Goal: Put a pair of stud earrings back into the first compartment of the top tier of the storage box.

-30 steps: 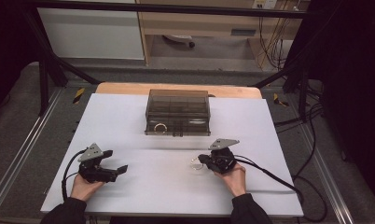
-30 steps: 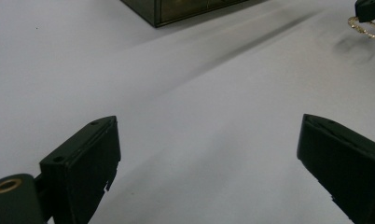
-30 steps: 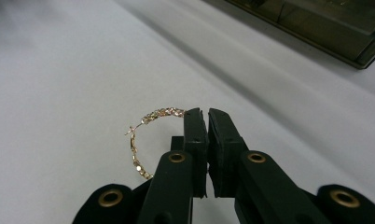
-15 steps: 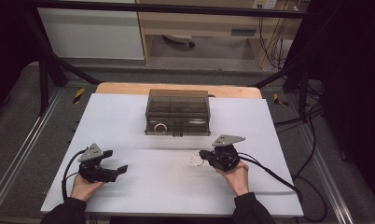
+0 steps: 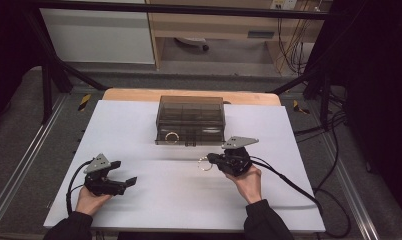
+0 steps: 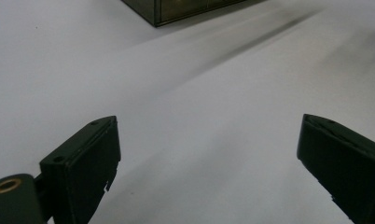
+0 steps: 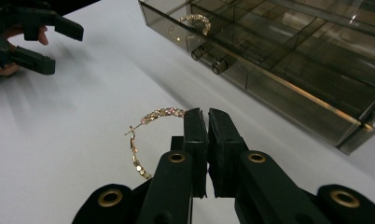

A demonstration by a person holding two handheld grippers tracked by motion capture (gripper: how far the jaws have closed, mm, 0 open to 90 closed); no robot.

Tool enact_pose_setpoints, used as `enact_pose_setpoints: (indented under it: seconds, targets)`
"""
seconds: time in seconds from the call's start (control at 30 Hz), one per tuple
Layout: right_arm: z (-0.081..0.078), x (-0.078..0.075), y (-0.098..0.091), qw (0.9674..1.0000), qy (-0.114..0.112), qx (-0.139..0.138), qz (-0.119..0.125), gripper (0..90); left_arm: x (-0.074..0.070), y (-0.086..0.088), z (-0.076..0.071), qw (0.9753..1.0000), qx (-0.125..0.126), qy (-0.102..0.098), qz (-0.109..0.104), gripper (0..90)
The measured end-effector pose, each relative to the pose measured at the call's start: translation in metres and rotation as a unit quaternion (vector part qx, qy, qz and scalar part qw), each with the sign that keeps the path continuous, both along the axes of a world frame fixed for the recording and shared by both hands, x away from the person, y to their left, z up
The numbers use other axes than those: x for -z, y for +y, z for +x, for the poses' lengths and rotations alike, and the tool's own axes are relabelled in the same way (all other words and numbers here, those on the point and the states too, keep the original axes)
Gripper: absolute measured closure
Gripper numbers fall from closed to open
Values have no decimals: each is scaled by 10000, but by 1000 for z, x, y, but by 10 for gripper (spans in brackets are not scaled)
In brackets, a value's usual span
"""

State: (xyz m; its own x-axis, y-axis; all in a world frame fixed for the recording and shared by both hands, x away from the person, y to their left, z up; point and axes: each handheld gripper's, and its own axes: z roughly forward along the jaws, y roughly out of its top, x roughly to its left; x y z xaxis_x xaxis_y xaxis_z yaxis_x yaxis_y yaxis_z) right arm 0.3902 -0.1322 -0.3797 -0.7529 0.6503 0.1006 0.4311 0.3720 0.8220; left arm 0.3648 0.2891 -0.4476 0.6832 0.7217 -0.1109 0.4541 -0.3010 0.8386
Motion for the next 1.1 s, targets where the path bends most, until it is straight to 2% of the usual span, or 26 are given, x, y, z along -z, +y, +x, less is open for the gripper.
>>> enact_pose_setpoints:
  seconds: [0.77,1.1]
  targets:
    - [25,-36,52,9995,-253,-115,131,868,0,0,0,10000,8,-3,-7,57]
    - [39,-39,71,9996,-255,-52,124,868,0,0,0,10000,12,-7,-10,57]
